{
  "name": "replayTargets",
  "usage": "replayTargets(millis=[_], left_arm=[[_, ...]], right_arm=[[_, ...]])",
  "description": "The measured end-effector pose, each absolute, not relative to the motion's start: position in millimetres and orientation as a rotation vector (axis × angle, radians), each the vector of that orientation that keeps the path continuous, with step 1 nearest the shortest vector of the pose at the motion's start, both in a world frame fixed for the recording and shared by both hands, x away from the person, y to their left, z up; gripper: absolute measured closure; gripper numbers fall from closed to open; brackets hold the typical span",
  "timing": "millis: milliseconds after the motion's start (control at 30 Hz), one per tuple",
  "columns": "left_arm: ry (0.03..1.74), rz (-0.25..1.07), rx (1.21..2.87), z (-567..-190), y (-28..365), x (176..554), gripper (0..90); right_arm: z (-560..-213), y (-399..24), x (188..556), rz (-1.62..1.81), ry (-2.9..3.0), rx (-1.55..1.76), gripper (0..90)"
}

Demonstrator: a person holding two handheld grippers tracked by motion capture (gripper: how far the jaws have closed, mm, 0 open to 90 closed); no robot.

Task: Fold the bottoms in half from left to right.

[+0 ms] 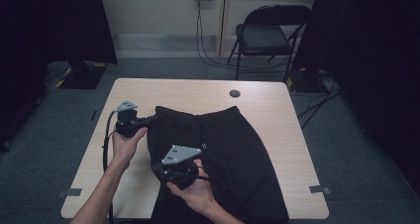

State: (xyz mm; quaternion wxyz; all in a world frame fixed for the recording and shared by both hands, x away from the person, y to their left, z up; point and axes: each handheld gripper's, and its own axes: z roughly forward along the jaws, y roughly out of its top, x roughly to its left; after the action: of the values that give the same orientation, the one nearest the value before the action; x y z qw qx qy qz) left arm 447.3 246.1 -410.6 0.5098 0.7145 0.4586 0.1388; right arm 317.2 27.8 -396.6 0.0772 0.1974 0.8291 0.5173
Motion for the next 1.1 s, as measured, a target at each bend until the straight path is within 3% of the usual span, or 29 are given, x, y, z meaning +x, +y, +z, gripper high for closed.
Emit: replayTargets(millis=[467, 633, 667, 867, 1100], left_arm=[[1.103, 0.526, 1.644, -302, 278, 442, 89.2], [1.067, 0.479, 1.700, -327, 256, 448, 89.1], [1.067, 0.417, 1.721, -347, 239, 453, 89.0], [1.031, 0.337, 1.794, -384, 181, 468, 88.9], [0.975, 0.350, 1.862, -391, 139, 477, 88.7]], right_arm=[[-309, 49, 326, 1.789, 2.289, 0.510, 89.3], [-320, 29, 324, 1.749, 2.269, 0.518, 89.3], [-330, 14, 325, 1.732, 2.264, 0.564, 89.3], [-365, -44, 324, 1.645, 2.249, 0.711, 89.3], [-385, -96, 330, 1.535, 2.223, 0.851, 89.3]])
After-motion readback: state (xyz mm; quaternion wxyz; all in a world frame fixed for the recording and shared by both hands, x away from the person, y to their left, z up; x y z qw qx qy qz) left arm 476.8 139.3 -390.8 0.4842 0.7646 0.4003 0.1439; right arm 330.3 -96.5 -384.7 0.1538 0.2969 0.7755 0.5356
